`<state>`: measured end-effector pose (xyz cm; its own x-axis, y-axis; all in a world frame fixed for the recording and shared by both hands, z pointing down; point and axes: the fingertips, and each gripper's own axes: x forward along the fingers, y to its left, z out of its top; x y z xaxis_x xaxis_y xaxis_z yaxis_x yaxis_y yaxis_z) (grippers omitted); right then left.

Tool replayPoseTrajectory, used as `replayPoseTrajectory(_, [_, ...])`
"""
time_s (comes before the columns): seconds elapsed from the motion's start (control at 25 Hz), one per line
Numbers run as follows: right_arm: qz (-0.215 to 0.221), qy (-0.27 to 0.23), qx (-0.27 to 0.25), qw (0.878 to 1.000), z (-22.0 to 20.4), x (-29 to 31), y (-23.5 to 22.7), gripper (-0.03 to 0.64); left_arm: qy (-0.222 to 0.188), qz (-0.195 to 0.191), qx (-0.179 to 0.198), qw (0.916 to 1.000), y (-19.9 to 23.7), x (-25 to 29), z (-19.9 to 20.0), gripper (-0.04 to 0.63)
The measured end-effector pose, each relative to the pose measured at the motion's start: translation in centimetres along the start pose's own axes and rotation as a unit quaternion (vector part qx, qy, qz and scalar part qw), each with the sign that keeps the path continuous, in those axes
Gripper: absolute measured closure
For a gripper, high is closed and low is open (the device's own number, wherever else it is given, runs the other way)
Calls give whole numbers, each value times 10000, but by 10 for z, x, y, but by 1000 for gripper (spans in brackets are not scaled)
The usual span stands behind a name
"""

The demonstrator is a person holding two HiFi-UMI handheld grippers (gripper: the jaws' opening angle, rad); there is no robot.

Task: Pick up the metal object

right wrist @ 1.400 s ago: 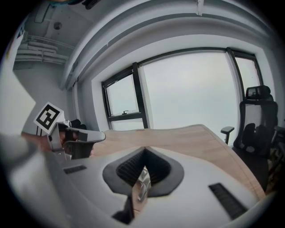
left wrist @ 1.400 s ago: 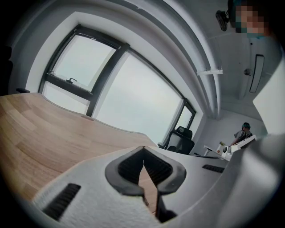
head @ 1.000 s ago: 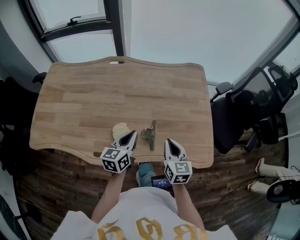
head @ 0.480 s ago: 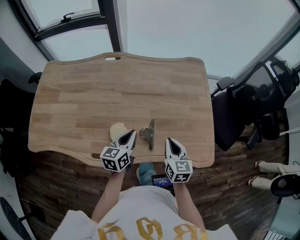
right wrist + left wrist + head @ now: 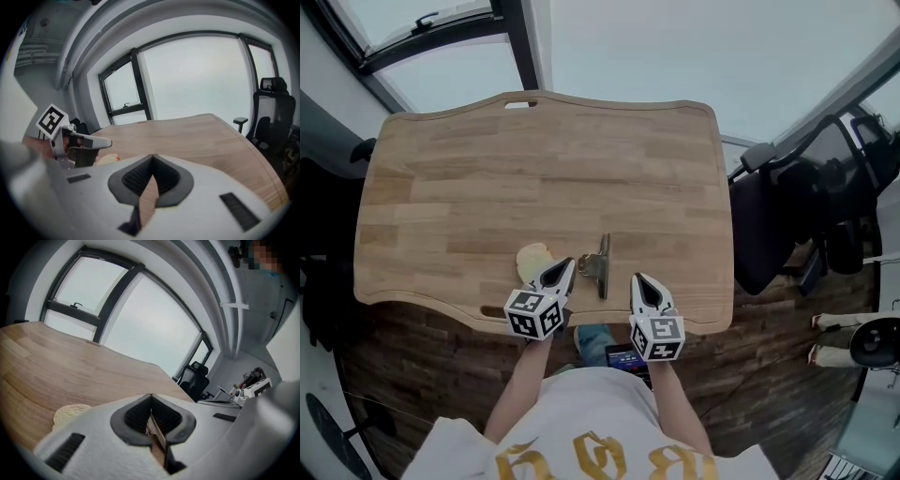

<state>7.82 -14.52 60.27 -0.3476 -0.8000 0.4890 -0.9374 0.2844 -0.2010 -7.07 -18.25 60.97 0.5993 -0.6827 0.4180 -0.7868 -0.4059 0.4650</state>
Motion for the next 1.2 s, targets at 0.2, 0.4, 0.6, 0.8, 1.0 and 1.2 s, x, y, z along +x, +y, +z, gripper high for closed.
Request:
replayPoseTrajectory(0.2, [46,190,11,9998,-10,12,-2,606,222,34,-98,9997,7,11,-13,575])
replayPoseTrajectory(0.4, [59,364,32,9993,-21,20,-6,606,471,28,-188,9987,10,22,-30,574])
replayPoseTrajectory(0.6, [71,521,70,9986,-30,26,-9,606,787,-82,-420,9960,10,32,-49,572])
replayPoseTrajectory(0.8, [57,630,102,9979,-36,33,-11,606,1111,-323,-697,9908,7,44,-64,460])
replayPoseTrajectory(1.0, [75,708,123,9974,-39,40,-13,606,1296,-280,-789,9880,9,53,-72,456])
replayPoseTrajectory(1.2, [38,787,141,9968,-42,45,-18,606,1414,-224,-800,9865,10,60,-75,456])
